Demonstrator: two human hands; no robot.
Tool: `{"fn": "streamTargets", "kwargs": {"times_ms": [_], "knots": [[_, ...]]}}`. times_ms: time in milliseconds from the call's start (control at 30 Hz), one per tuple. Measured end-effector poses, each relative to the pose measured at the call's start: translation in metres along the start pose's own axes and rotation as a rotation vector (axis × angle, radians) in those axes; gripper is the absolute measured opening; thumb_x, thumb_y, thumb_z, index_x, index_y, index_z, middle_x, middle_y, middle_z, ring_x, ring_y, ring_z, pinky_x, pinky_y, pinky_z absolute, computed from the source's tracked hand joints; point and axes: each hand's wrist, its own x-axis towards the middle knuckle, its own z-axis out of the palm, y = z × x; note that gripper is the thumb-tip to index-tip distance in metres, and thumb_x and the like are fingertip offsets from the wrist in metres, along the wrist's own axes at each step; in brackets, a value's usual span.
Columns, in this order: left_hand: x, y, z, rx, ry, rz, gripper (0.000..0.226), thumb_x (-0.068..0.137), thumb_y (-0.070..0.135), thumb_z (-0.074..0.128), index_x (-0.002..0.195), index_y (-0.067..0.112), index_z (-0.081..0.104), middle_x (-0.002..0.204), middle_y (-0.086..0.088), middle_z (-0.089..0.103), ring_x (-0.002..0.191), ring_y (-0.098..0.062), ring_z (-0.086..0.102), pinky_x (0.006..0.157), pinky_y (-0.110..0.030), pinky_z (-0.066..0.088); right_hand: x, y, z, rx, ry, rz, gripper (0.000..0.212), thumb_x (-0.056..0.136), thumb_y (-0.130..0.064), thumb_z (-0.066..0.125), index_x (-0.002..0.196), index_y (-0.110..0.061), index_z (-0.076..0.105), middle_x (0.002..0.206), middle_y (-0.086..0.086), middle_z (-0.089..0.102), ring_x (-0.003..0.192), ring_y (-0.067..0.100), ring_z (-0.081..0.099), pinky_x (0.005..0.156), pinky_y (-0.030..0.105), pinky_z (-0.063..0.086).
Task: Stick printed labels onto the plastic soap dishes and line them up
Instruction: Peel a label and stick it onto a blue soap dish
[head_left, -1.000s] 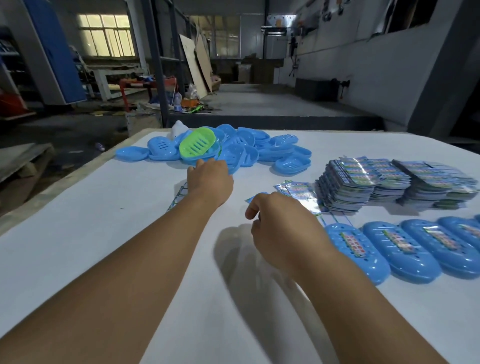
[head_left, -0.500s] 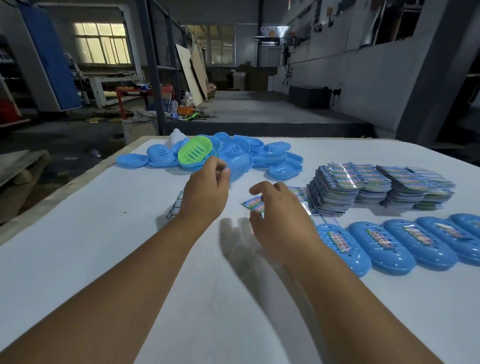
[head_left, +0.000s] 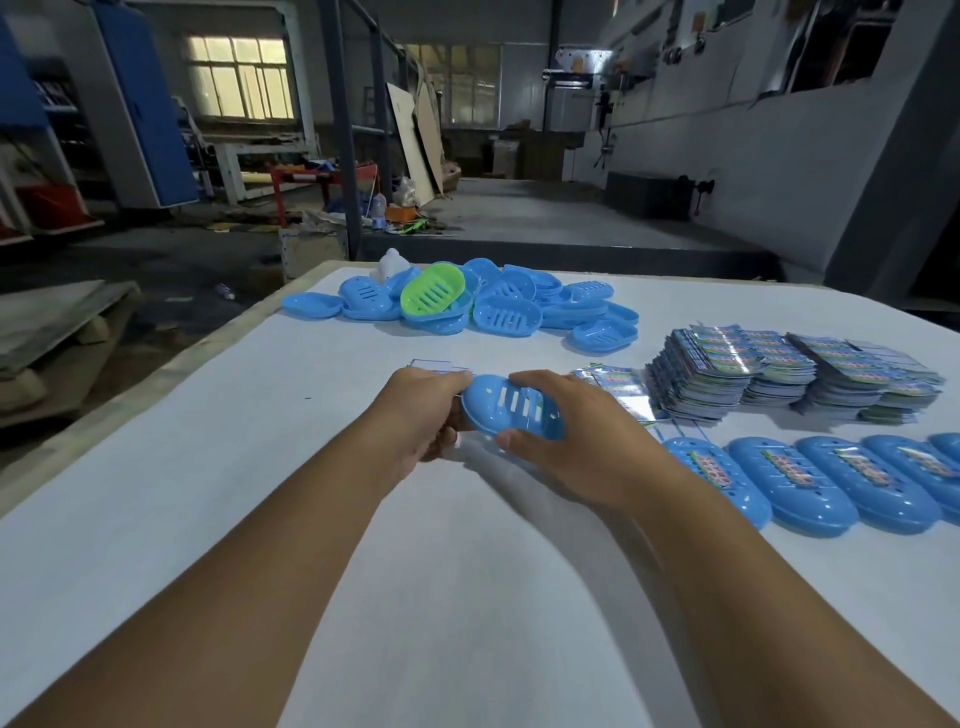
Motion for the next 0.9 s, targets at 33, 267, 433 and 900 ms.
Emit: {"fn": "streamTargets", "kwargs": {"times_ms": [33,267,433,900], "knots": [[0.001,-0.002,-0.002,0.137,0.024,0.056,0.022,0.093,0.028,0.058,0.083,0.015,0.072,0.056,-0.001,0.064,0.042,-0.016,0.049,0.043,-0.02,0.032,0.0,0.001,0.0,-0.004,-0.01,0.01,0.064,0.082,-0.06,0.07,0.14,-0.042,0.048,0.125,-0.007,0.059,0.114,0.017,0.054,0.096,0.036,0.046],[0.009,-0.005,-0.022,0.821,0.453,0.39,0.023,0.094,0.03,0.057,0.078,0.017,0.066,0.082,-0.002,0.07,0.08,-0.026,0.065,0.072,-0.035,0.056,-0.002,0.004,0.0,-0.053,-0.097,0.028,0.061,0.08,-0.062,0.071,0.135,-0.043,0.054,0.127,-0.015,0.061,0.115,0.013,0.056,0.098,0.035,0.048],[0.015,-0.007,-0.039,1.051,0.417,0.248,0.042,0.089,0.052,0.064,0.116,0.02,0.062,0.113,-0.003,0.067,0.102,-0.025,0.061,0.08,-0.035,0.05,-0.002,0.003,0.001,-0.104,-0.144,0.022,0.065,0.08,-0.064,0.07,0.137,-0.04,0.052,0.133,-0.016,0.058,0.123,0.017,0.051,0.1,0.031,0.043],[0.02,-0.008,-0.041,0.668,0.344,0.123,0.051,0.068,0.027,0.089,0.11,0.022,0.062,0.115,-0.001,0.068,0.103,-0.022,0.066,0.09,-0.04,0.055,-0.004,-0.003,0.001,-0.124,-0.176,0.043,0.073,0.077,-0.07,0.068,0.14,-0.04,0.046,0.136,-0.011,0.053,0.124,0.021,0.047,0.105,0.035,0.041]]}}
